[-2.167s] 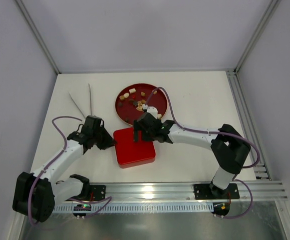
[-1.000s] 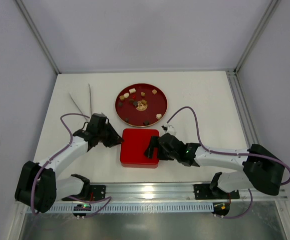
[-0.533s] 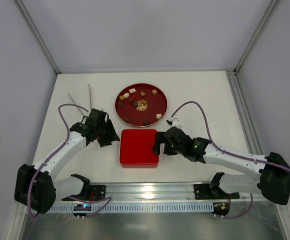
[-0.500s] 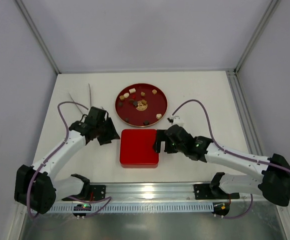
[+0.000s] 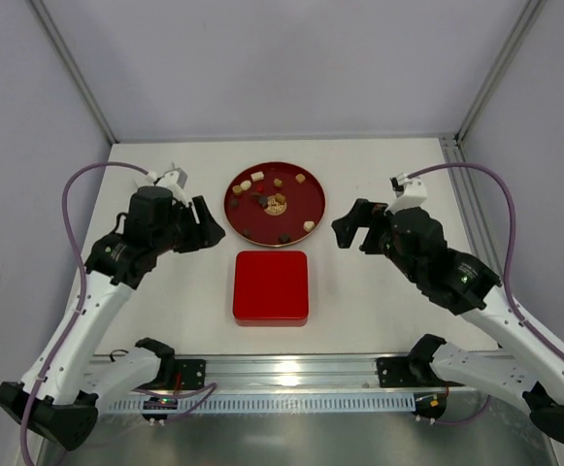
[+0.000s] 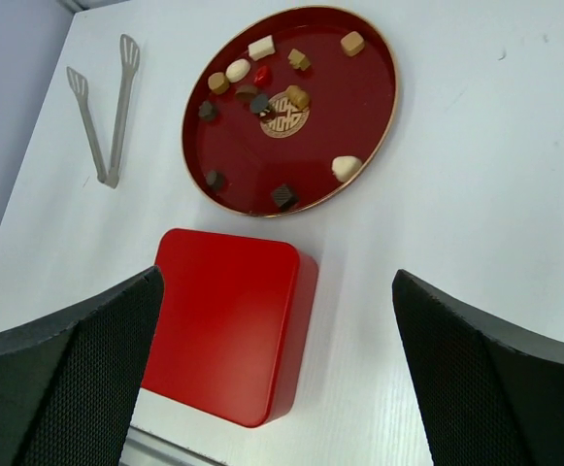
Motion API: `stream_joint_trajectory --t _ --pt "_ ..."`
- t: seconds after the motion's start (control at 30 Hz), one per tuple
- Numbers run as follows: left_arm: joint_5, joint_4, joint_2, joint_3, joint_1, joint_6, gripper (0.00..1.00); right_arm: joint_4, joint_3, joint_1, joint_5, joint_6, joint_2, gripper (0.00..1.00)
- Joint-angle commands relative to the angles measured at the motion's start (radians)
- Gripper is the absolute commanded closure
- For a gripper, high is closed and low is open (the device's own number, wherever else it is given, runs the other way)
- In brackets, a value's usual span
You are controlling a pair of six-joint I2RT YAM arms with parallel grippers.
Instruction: Pack the chocolate
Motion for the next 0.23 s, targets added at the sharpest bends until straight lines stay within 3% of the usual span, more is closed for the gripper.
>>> stream_joint_trajectory --t 0.0,0.2 --pt "0.023 -0.051 -0.034 0.034 0.004 0.039 0.39 -0.105 0.021 -0.002 0.09 -0.037 -0.032 0.0" --pt "0.046 -0.066 -0.055 0.038 0.004 0.042 0.39 -0.105 -0.022 -0.002 0.133 -0.031 -0.09 0.0"
